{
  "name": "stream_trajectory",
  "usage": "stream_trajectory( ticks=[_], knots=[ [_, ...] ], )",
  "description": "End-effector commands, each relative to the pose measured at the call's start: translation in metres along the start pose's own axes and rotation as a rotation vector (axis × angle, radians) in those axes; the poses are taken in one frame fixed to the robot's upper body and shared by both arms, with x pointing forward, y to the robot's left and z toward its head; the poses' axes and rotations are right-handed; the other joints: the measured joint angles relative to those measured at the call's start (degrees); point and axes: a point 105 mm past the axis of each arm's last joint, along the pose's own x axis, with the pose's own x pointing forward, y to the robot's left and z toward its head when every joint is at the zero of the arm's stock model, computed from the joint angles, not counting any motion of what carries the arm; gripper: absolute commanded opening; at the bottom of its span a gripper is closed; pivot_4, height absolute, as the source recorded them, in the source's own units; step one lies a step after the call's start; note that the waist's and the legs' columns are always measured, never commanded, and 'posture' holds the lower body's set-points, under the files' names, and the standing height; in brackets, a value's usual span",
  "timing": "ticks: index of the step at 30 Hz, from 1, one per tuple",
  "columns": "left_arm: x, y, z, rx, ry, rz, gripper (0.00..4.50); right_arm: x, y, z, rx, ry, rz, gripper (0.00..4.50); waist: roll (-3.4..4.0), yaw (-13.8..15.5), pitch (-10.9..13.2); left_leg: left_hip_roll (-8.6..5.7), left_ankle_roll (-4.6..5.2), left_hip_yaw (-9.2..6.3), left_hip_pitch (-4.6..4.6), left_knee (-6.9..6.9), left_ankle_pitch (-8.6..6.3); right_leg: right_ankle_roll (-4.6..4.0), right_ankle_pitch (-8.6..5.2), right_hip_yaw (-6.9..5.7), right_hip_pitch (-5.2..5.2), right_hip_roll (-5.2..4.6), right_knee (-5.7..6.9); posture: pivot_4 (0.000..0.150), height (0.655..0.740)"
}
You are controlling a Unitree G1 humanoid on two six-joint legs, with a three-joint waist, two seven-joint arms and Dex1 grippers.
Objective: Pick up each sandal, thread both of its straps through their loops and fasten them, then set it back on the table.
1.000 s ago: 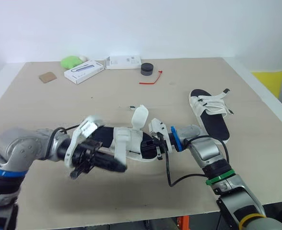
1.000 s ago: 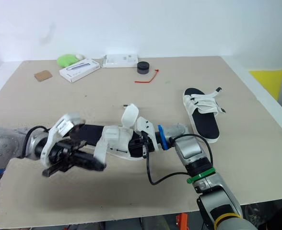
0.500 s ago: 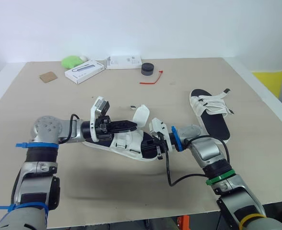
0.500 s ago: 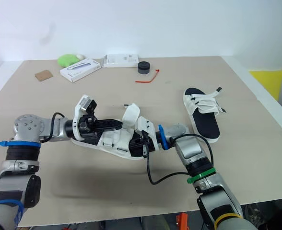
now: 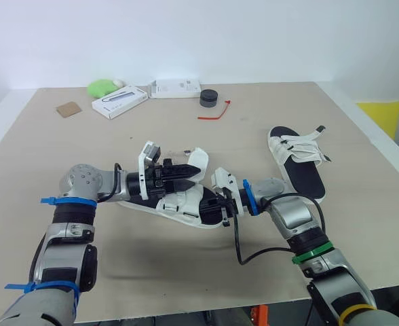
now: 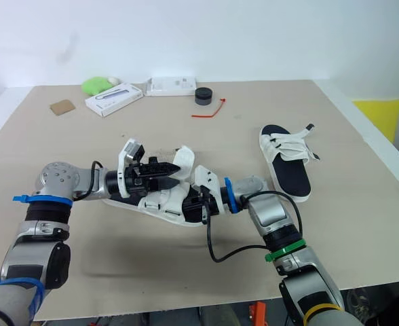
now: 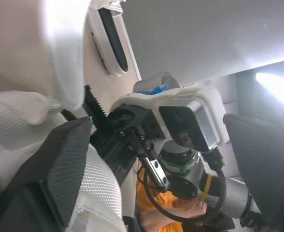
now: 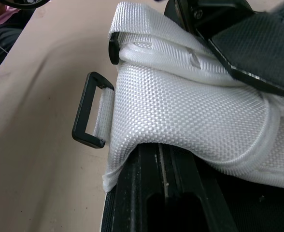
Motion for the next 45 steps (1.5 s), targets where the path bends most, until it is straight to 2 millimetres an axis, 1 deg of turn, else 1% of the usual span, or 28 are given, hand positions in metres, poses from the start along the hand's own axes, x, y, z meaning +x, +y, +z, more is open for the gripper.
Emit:
stream_trajectory(
  ticks=[1, 5, 9, 11, 12, 16, 19, 22, 28, 31, 36, 39, 43, 45],
  knots=[
    [-0.001, 0.004, 0.008, -0.003, -0.039, 0.019, 4.38, 0.007, 0.005, -0.026, 0.086, 0.068, 0.003, 0.0, 0.0, 0.0, 0.0, 0.0, 0.0, 0.0, 0.0, 0.0, 0.0, 0.0, 0.0, 0.0, 0.0, 0.0, 0.0, 0.15, 0.74],
    [-0.004, -0.006, 0.032, -0.005, -0.152, -0.046, 4.38, 0.007, 0.006, -0.026, 0.086, 0.066, 0.004, 0.0, 0.0, 0.01, 0.0, -0.01, -0.02, 0.0, 0.01, 0.01, 0.02, 0.04, 0.03, 0.0, 0.0, 0.0, 0.0, 0.15, 0.74],
    [-0.011, -0.036, 0.061, 0.022, -0.244, -0.157, 4.38, 0.008, 0.006, -0.026, 0.087, 0.066, 0.004, 0.0, -0.02, -0.04, 0.01, -0.01, -0.05, -0.01, -0.04, 0.01, 0.04, 0.05, 0.04, 0.0, -0.05, 0.0, 0.0, 0.15, 0.74],
    [-0.015, -0.045, 0.069, 0.024, -0.267, -0.18, 4.38, 0.008, 0.006, -0.026, 0.087, 0.066, 0.003, 0.0, -0.02, -0.12, 0.02, -0.01, -0.06, 0.0, -0.07, -0.04, 0.03, 0.04, 0.03, 0.0, -0.07, 0.0, -0.02, 0.15, 0.74],
    [-0.017, -0.046, 0.07, 0.023, -0.27, -0.174, 4.38, 0.008, 0.006, -0.026, 0.087, 0.066, 0.003, 0.0, -0.02, -0.13, 0.02, -0.01, -0.06, 0.0, -0.07, -0.06, 0.03, 0.04, 0.03, 0.0, -0.07, 0.0, -0.03, 0.15, 0.74],
    [-0.016, -0.018, 0.06, 0.036, -0.222, -0.008, 4.38, 0.008, 0.006, -0.026, 0.089, 0.064, 0.003, 0.0, 0.0, -0.2, 0.02, -0.01, -0.06, -0.01, -0.05, -0.1, 0.03, 0.03, 0.02, 0.01, -0.07, 0.0, -0.03, 0.15, 0.74],
    [-0.009, 0.001, 0.055, 0.053, -0.192, 0.089, 4.38, 0.009, 0.006, -0.026, 0.089, 0.062, 0.006, 0.0, -0.02, -0.16, 0.03, -0.01, -0.1, -0.01, -0.06, -0.09, 0.05, 0.04, 0.03, 0.0, -0.06, 0.0, -0.03, 0.15, 0.74],
    [0.002, 0.016, 0.053, 0.091, -0.162, 0.163, 4.38, 0.01, 0.007, -0.025, 0.087, 0.061, 0.008, 0.0, -0.03, -0.18, 0.04, -0.01, -0.15, -0.01, -0.07, -0.09, 0.08, 0.05, 0.04, 0.0, -0.07, 0.0, -0.03, 0.15, 0.74],
    [0.02, 0.027, 0.061, 0.14, -0.159, 0.22, 4.38, 0.01, 0.006, -0.025, 0.088, 0.058, 0.005, 0.0, -0.03, -0.09, 0.03, -0.04, -0.16, -0.02, -0.06, -0.08, 0.08, 0.06, 0.04, 0.0, -0.06, -0.01, -0.03, 0.15, 0.74],
    [0.03, 0.025, 0.064, 0.152, -0.161, 0.21, 4.38, 0.01, 0.006, -0.026, 0.091, 0.059, 0.001, 0.0, -0.03, -0.07, 0.04, -0.07, -0.17, -0.02, -0.06, -0.07, 0.09, 0.08, 0.05, 0.01, -0.05, -0.04, -0.04, 0.15, 0.74],
    [0.046, 0.009, 0.076, 0.16, -0.193, 0.149, 4.38, 0.01, 0.005, -0.026, 0.096, 0.056, -0.007, 0.0, -0.05, 0.01, 0.05, -0.09, -0.17, -0.04, -0.11, -0.07, 0.09, 0.1, 0.04, 0.0, -0.06, -0.06, -0.06, 0.15, 0.74],
    [0.054, -0.003, 0.074, 0.185, -0.14, 0.121, 4.38, 0.009, 0.005, -0.026, 0.097, 0.054, -0.01, 0.0, -0.03, -0.11, 0.09, -0.09, -0.17, -0.03, -0.16, -0.11, 0.09, 0.1, 0.03, 0.0, -0.13, -0.05, -0.06, 0.15, 0.74],
    [0.052, -0.014, 0.071, 0.226, -0.067, 0.089, 4.38, 0.009, 0.005, -0.026, 0.098, 0.052, -0.013, 0.0, -0.02, -0.15, 0.1, -0.09, -0.17, -0.04, -0.17, -0.16, 0.09, 0.1, 0.01, 0.01, -0.15, -0.04, -0.07, 0.15, 0.74],
    [0.051, -0.012, 0.07, 0.231, -0.053, 0.099, 4.38, 0.01, 0.005, -0.026, 0.098, 0.052, -0.012, 0.0, -0.01, -0.17, 0.11, -0.09, -0.17, -0.04, -0.17, -0.16, 0.09, 0.1, 0.01, 0.01, -0.15, -0.04, -0.07, 0.15, 0.74]
  ],
)
